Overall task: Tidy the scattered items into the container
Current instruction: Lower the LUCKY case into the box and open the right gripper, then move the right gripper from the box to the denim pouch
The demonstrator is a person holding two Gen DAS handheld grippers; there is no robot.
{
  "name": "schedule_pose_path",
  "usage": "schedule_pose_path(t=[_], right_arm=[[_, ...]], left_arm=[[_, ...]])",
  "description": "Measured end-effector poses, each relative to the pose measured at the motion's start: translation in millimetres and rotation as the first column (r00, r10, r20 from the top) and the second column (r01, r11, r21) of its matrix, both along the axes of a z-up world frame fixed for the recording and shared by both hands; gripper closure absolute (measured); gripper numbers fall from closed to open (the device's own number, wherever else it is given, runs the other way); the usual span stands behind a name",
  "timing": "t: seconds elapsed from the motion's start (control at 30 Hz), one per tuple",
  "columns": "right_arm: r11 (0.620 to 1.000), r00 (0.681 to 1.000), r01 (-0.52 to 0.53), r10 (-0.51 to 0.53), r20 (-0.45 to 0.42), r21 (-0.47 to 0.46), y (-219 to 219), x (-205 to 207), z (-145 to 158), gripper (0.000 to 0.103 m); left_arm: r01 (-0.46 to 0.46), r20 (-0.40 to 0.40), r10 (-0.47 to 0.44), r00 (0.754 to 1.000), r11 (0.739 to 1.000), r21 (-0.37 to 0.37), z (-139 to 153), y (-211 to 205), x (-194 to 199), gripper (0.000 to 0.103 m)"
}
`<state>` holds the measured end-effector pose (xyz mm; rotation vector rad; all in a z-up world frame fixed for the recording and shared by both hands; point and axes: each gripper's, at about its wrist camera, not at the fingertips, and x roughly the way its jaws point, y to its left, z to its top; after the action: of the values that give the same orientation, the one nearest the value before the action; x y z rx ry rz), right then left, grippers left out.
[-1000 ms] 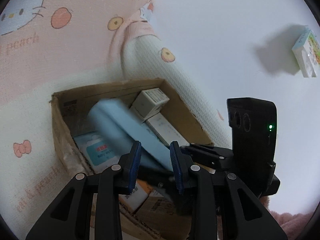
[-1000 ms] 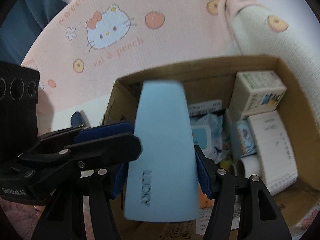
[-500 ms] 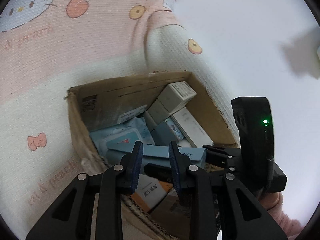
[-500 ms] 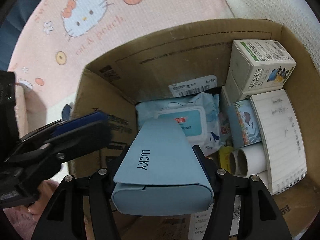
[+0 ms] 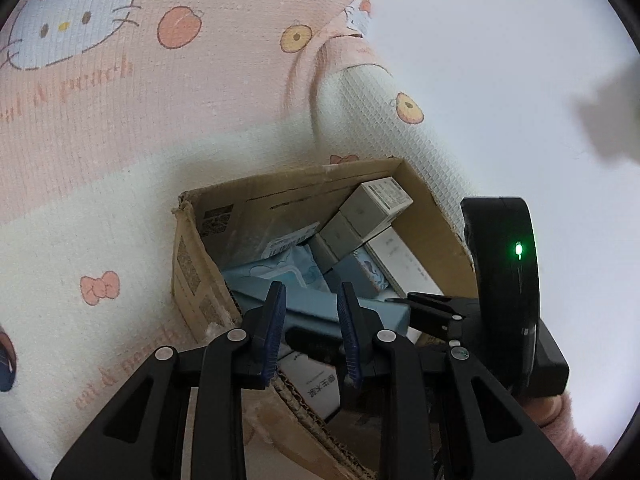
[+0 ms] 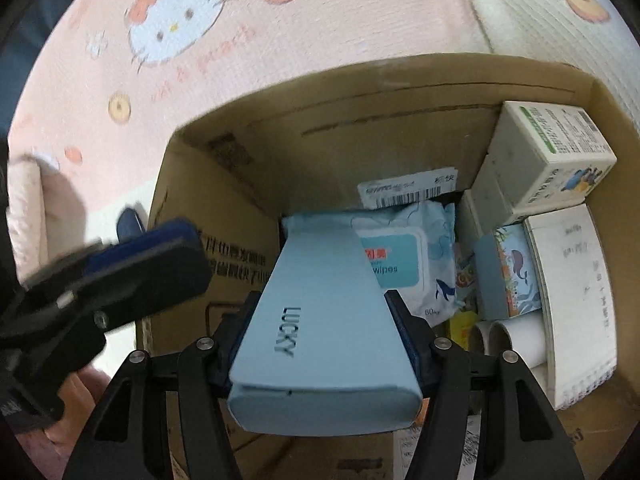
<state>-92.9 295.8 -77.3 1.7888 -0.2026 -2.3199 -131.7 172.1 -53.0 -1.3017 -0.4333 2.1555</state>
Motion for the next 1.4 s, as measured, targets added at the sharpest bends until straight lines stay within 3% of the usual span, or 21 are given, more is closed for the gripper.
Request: schedule_pose_path(t=[0.13,0.43,0.57,0.63,0.7,0.8,1.0,1.23,1.4], right_arm=[[0.999,0.996,-0.043,0.041,0.073,0.024,-5,4,-2,0.045],[0.999,0.999,-0.022,0.02,0.033,0.047,13,21,19,0.044],[0.993,1.0,-0.017,0.02,-0.019,0.114,10,42,34,0.044],[0.989,0.999,-0.011,0.018,-0.051,0.149,8,48,42,0.044],[0.984,0.996,0.011,0.004,-0.087,0.179,5,53,51,0.044],[0.978,0.993,0.038,-0.013,-0.121,0.205,-3,59,62,0.044],[0.955,0.987,0.05,-0.001,-0.163,0.293,-31,59,72,0.043],[0.953,0.979,0.002,0.06,-0.195,0.302,-76,46,79,0.043],[0.946,0.959,-0.035,0.123,-0.255,0.322,-121,37,83,0.043]], left_arm=[[0.006,0.005,-0.006,1.0,1.0,0.004,0,-2,1,0.073],[0.019,-0.01,-0.02,1.0,1.0,-0.021,1,0,4,0.073],[0.02,-0.012,-0.02,1.0,1.0,-0.022,3,-1,6,0.073],[0.024,-0.02,-0.024,1.0,1.0,-0.021,6,-1,8,0.069],[0.02,-0.034,-0.02,0.999,1.0,-0.014,10,-4,13,0.056],[0.01,-0.054,-0.009,0.998,1.0,0.02,19,-14,19,0.052],[-0.024,-0.112,0.027,0.993,0.999,0.027,35,-41,31,0.047],[-0.085,-0.13,0.091,0.987,0.995,0.049,39,-89,37,0.042],[-0.165,-0.145,0.165,0.975,0.986,0.018,34,-129,39,0.041]])
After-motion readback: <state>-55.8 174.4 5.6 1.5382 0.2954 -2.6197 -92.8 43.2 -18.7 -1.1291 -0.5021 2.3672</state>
